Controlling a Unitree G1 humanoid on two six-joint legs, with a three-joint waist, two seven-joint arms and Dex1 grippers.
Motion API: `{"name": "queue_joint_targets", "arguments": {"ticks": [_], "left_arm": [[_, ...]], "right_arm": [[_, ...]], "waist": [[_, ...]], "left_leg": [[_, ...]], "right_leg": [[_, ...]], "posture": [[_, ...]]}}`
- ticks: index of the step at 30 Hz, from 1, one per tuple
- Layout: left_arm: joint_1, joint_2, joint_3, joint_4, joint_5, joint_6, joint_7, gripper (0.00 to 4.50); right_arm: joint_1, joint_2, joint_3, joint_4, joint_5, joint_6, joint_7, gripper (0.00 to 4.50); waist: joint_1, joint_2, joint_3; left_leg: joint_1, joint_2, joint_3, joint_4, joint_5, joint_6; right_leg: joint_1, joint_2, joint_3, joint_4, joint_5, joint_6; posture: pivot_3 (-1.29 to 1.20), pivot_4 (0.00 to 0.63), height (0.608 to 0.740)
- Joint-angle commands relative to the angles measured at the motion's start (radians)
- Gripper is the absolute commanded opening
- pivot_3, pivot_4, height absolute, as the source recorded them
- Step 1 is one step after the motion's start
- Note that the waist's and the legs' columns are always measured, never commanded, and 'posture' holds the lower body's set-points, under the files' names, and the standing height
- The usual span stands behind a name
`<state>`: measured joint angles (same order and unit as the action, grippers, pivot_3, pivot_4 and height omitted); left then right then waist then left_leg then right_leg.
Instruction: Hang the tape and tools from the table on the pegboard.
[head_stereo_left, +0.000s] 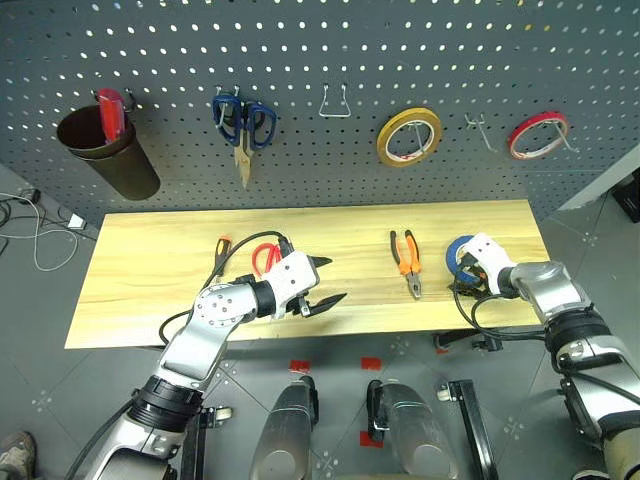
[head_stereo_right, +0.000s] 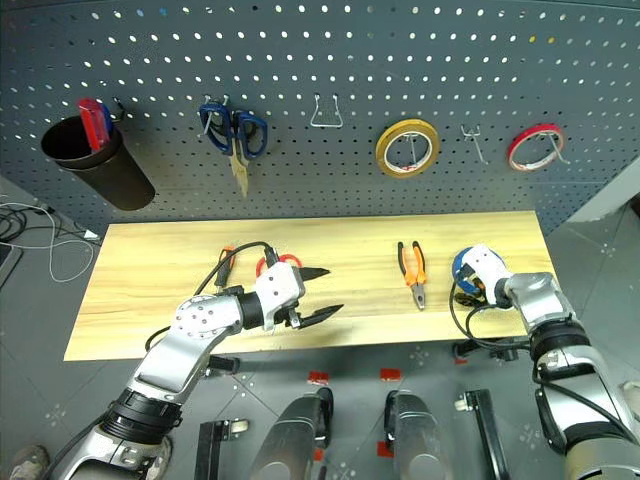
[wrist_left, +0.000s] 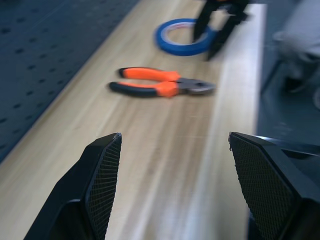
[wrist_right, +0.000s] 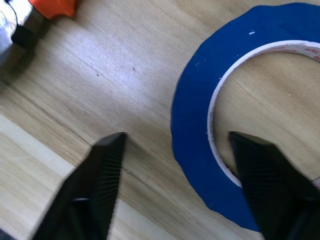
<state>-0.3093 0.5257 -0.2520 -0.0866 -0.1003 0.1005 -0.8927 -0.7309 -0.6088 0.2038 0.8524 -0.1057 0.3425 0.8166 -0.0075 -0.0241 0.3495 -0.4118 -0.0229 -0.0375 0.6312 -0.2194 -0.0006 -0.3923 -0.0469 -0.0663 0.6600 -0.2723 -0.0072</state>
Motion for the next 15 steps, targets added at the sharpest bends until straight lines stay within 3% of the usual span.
{"name": "queue_joint_targets", "arguments": {"ticks": [1, 5, 9, 12, 15], "left_arm": [[-0.007, 0.0, -0.02, -0.037, -0.013, -0.04, -0.044, 3.62], [-0.028, -0.034, -0.02, -0.028, -0.023, -0.047, -0.045, 3.62], [-0.047, -0.082, 0.003, -0.019, -0.087, -0.047, -0.058, 3.62], [-0.073, -0.111, 0.01, -0.001, -0.111, -0.03, -0.056, 3.62], [-0.097, -0.137, 0.022, 0.001, -0.136, -0.003, -0.052, 3.62]], "right_arm": [[0.018, -0.012, 0.014, 0.03, -0.035, -0.016, -0.008, 1.99], [0.101, -0.064, -0.046, -0.114, -0.031, -0.026, -0.102, 0.7], [0.434, -0.141, -0.242, -0.688, -0.001, 0.084, -0.193, 0.68], [0.63, -0.083, -0.361, -1.054, 0.001, 0.162, -0.286, 0.68], [0.756, 0.013, -0.393, -1.314, -0.064, 0.109, -0.42, 0.68]], "waist": [[0.001, -0.001, 0.0], [0.008, 0.0, 0.0], [0.024, 0.005, 0.002], [0.014, 0.006, 0.001], [-0.008, 0.006, 0.001]], "left_leg": [[0.0, 0.0, 0.0, 0.0, 0.0, 0.0], [-0.001, 0.0, 0.0, 0.002, 0.0, 0.0], [-0.01, -0.003, -0.002, 0.006, 0.0, -0.001], [-0.022, -0.002, 0.0, 0.013, 0.001, -0.004], [-0.02, -0.002, 0.002, 0.014, 0.001, -0.004]], "right_leg": [[0.0, 0.0, 0.0, 0.0, 0.0, 0.0], [0.0, 0.0, -0.001, 0.0, 0.0, 0.001], [-0.004, -0.004, -0.006, 0.002, -0.002, 0.006], [-0.013, -0.005, -0.008, 0.005, -0.003, 0.008], [-0.013, -0.005, -0.007, 0.006, 0.0, 0.011]], "posture": [[-0.02, 0.38, 0.74], [-0.02, 0.363, 0.74], [-0.08, 0.351, 0.74], [-0.11, 0.348, 0.74], [-0.12, 0.346, 0.74]]}}
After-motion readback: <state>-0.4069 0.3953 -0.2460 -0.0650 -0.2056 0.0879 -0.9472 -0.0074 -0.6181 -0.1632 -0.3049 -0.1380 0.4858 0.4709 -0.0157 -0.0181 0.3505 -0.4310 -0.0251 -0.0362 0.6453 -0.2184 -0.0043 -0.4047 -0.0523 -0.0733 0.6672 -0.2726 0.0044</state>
